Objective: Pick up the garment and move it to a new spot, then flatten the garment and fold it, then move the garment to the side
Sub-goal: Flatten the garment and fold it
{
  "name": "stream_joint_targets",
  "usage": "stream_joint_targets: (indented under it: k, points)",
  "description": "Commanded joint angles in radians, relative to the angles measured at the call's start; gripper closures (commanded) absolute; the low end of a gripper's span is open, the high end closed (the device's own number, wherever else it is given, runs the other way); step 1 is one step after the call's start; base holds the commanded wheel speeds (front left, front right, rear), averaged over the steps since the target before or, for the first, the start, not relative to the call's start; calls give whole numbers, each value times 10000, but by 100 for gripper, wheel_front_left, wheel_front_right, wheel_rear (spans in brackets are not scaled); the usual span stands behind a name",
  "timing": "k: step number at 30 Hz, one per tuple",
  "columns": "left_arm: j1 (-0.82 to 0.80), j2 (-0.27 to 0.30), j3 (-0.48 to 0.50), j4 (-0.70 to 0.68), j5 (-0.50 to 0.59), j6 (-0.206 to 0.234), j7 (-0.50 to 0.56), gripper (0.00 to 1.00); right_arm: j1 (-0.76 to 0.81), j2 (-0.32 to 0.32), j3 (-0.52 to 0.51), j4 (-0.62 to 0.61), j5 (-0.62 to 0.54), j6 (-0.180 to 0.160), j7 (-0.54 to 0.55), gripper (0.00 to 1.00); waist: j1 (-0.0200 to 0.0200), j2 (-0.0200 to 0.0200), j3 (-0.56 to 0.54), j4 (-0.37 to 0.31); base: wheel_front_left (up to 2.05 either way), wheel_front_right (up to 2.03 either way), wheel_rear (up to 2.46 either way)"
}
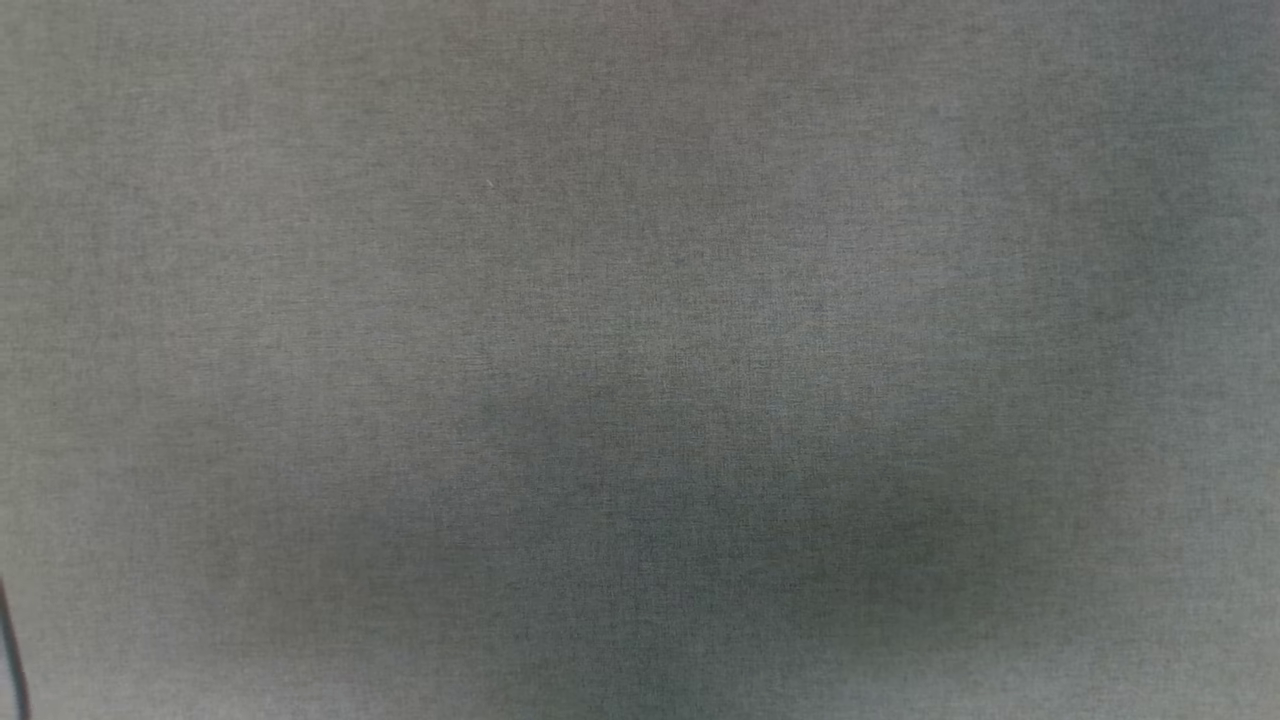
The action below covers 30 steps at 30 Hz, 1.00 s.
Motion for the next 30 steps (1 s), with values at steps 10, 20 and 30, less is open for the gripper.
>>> stream_joint_targets:
  k: [10, 20, 30]
  points:
    - [5892, 998, -768, -3503, -1582, 46, -115, 100, 4333, -464, 1709, -389, 2038, -80, 670, 100, 0, 0, -443, 160, 0, 0, 0]
    - [11399, 1231, -187, -6632, -1362, 42, -252, 100, 10496, -1110, 2260, -4167, 4893, -74, 2062, 100, 0, 0, -1404, 206, 0, 0, 0]
    - [15244, 1458, 1129, -8957, -515, 40, -255, 100, 15017, -801, 956, -7892, 5926, -74, 3627, 100, 0, 0, -1981, 51, 0, 0, 0]
